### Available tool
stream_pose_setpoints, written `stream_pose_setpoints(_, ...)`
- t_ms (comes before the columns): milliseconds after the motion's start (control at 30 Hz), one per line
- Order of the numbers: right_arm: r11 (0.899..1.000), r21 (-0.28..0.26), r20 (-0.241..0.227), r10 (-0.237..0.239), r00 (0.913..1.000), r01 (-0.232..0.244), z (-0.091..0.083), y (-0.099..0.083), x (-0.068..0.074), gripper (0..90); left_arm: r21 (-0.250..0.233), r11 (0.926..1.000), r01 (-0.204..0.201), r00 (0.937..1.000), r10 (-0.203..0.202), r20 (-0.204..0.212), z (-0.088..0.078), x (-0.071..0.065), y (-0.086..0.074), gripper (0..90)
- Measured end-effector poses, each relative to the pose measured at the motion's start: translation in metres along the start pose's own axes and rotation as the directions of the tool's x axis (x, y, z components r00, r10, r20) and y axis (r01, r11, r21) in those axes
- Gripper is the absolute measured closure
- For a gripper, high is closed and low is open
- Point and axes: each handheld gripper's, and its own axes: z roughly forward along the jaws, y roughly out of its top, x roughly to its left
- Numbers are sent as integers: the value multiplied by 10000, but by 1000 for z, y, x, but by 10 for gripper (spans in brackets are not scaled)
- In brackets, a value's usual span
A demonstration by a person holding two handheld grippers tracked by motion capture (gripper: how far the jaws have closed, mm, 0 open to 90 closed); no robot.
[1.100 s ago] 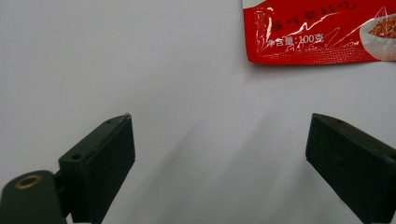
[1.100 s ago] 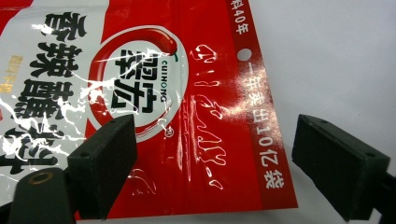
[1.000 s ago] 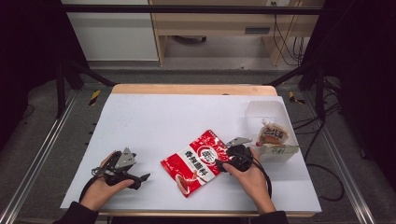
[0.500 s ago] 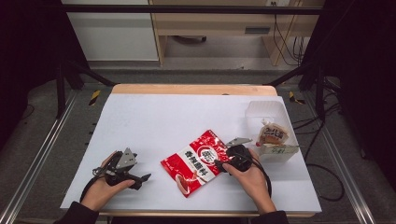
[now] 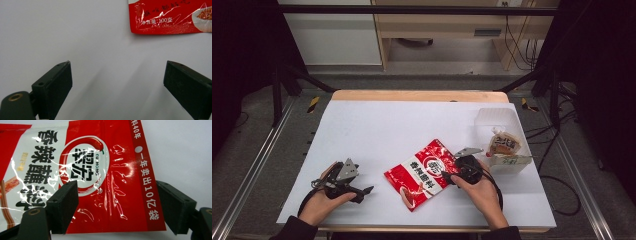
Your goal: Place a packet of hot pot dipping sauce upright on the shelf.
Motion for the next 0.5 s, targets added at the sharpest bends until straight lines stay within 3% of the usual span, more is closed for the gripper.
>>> stream_pose_setpoints(300,9993,-360,-239,-113,9996,105,-12,3,11,251,25,10000,-24,10000,24,5,1,0,0,81)
stream_pose_setpoints(500,9991,-407,-555,-141,9984,119,-17,2,13,352,15,10000,-8,10000,8,56,0,0,0,81)
